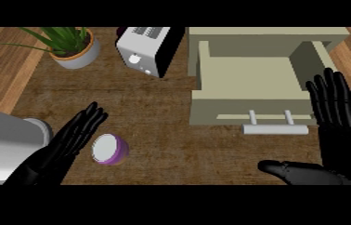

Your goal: Pick up the can, place it into the drawer and close the drawer

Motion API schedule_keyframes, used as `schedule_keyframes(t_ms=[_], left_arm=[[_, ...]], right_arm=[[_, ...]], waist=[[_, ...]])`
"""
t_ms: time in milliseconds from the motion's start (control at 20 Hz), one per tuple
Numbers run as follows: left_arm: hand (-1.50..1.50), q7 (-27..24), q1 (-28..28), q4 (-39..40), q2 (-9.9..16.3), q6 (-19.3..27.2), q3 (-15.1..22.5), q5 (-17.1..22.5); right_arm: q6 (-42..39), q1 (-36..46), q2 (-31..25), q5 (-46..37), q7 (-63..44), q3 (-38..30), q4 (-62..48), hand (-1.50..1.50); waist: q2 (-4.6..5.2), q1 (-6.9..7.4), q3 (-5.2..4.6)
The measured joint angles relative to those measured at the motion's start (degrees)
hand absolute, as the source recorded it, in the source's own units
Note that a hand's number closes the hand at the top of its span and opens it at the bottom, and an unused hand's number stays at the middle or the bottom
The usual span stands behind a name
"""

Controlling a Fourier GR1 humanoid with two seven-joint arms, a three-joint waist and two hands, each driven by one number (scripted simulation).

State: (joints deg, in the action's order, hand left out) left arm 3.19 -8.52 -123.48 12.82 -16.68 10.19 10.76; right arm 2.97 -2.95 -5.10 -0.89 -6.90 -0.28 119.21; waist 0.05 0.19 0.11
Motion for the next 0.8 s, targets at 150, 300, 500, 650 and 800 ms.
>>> schedule_keyframes(t_ms=[150,300,500,650,800], left_arm=[[-1.5,3.26,-4.26,-2.84,2.58,-2.29,-0.34,2.49],[-1.5,6.15,-6.05,-4.89,4.46,-4.18,-2.56,5.76],[-1.5,8.01,-9.07,-7.26,5.61,-6.57,-5.97,9.9],[-1.5,9.72,-9.48,-7.33,5.28,-7.09,-7.9,11.88],[-1.5,10.77,-10.06,-7.26,4.32,-7.85,-9.14,12.6]], right_arm=[[-0.45,-2.36,-0.76,0.95,-2.86,-1.21,1.16,-1.5],[-0.18,-3.13,-0.53,0.33,-5.16,-0.86,1.88,-1.5],[-1.58,-4.82,-0.77,1.42,-3.7,-2.34,1.18,-1.5],[-2.59,-6.85,-0.59,1.78,-2.55,-2.87,1.56,-1.5],[-3.79,-7.49,-0.87,2.44,-2.22,-3.89,1.49,-1.5]], waist=[[-0.11,0.03,-0.06],[-0.12,0.0,-0.08],[-0.12,-0.02,-0.1],[-0.12,-0.1,-0.1],[-0.13,-0.11,-0.11]])
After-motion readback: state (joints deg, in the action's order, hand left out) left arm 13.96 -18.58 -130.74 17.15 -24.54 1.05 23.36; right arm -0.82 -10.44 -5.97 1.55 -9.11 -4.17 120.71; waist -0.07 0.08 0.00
